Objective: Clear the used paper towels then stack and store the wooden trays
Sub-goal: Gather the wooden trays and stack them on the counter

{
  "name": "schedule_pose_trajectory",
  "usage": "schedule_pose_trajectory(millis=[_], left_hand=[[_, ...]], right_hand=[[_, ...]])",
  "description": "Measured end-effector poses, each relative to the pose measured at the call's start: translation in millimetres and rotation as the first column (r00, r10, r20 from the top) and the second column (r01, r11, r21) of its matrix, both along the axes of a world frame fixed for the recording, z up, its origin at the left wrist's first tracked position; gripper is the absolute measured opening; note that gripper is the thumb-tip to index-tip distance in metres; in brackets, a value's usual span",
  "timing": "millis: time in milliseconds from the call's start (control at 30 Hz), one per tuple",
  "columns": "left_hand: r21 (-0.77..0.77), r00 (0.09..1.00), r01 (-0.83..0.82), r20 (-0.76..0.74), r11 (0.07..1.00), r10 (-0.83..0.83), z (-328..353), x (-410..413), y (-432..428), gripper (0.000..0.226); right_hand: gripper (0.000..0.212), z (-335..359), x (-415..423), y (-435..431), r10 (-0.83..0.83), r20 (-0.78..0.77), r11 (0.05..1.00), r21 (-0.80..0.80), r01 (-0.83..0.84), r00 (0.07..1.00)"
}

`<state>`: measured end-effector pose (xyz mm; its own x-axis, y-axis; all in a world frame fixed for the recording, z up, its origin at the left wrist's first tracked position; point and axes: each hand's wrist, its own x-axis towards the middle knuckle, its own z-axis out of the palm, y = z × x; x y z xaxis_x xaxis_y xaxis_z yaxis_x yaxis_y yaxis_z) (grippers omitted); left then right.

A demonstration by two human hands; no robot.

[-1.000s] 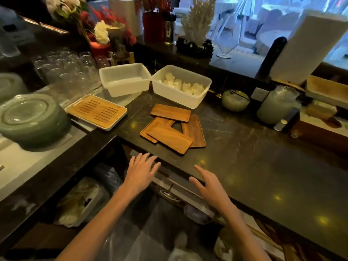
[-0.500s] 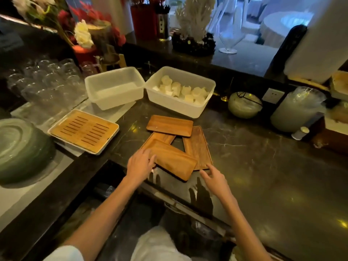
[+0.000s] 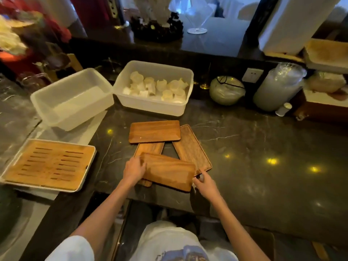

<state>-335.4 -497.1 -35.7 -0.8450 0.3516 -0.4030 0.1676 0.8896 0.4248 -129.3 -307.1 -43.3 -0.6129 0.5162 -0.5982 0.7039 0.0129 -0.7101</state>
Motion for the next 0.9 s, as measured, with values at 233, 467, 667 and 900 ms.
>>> schedule_pose_trajectory(millis=[233,467,667,900], left_hand=[[-0.084,0.99,0.046,0.133,0.995,-0.035,-14.9,-29.5,7.7,0.045],[-0.073,0.943,-0.132,0.297,0.988,0.148,-6.3,-41.5,12.3,0.042],[0.145,0.901,-0.295,0.371,0.944,0.225,40.1,-35.6,38.2,0.047],[0.457,0.609,-0.674,0.789,0.58,0.085,88.9,-6.9,72.1,0.032]], right_hand=[[0.056,-24.1,-23.0,-16.4,-0.173,0.089,0.985,0.0,0.174,0.981],[0.034,-25.3,-34.1,-24.6,-0.377,0.107,0.922,-0.05,0.383,0.92],[0.033,9.6,-20.5,-1.4,-0.41,-0.124,0.911,-0.099,0.4,0.904],[0.02,45.3,30.2,39.8,-0.591,-0.441,0.798,-0.204,0.566,0.675]])
